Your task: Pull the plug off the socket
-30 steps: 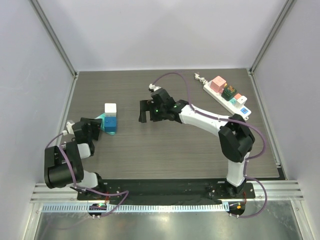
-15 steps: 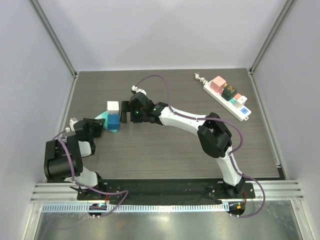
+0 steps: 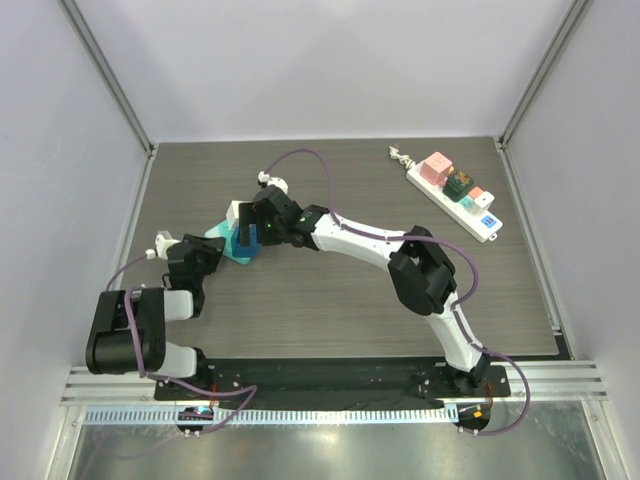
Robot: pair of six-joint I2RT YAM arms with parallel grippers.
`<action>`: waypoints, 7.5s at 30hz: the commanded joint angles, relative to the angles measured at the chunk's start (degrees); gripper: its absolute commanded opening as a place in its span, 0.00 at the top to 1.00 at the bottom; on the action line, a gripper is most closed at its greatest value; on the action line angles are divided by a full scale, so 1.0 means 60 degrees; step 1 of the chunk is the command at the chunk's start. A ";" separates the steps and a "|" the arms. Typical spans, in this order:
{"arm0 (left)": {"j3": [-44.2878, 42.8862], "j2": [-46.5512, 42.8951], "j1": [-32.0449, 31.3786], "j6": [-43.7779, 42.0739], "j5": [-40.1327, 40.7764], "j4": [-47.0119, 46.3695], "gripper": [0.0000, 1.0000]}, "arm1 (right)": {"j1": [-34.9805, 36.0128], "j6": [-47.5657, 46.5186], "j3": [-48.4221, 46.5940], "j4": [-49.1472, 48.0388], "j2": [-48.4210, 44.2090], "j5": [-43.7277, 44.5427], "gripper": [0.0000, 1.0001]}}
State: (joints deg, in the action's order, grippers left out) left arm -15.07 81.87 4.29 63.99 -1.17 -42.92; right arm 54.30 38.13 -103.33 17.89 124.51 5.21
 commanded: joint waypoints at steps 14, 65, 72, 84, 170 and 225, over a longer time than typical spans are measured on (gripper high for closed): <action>-0.0110 -0.1077 -0.1258 -0.0997 0.2422 0.1542 1.00 | 0.0061 -0.0539 -0.1104 0.0021 0.0899 0.0479 0.03; -0.0974 0.0228 -0.2121 -0.1289 0.3709 0.1791 1.00 | -0.1081 0.0148 -0.2788 -0.0066 0.1530 -0.1073 0.99; -0.1677 0.0213 -0.2664 -0.1846 0.4515 0.3050 1.00 | -0.1638 0.0984 -0.2481 0.0094 0.0988 -0.2144 0.99; -0.1707 0.0111 -0.2840 -0.1773 0.4999 0.3373 1.00 | -0.2005 0.1513 -0.0635 -0.1051 0.0124 -0.2514 0.99; 0.0842 -0.6299 -0.3118 -0.1319 0.1997 0.7117 1.00 | -0.4920 -0.0949 0.4404 -0.3319 -0.1240 -0.5733 0.48; 0.1648 -0.9367 -0.3557 -0.0659 0.1762 0.9804 1.00 | -0.1126 0.0808 0.5372 -0.6043 -0.2178 -0.2788 0.00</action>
State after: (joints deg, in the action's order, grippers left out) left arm -6.50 25.21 -16.56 61.36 8.03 9.56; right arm 47.11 42.00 -68.18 -14.44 110.50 -11.64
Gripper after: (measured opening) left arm 0.365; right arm 0.996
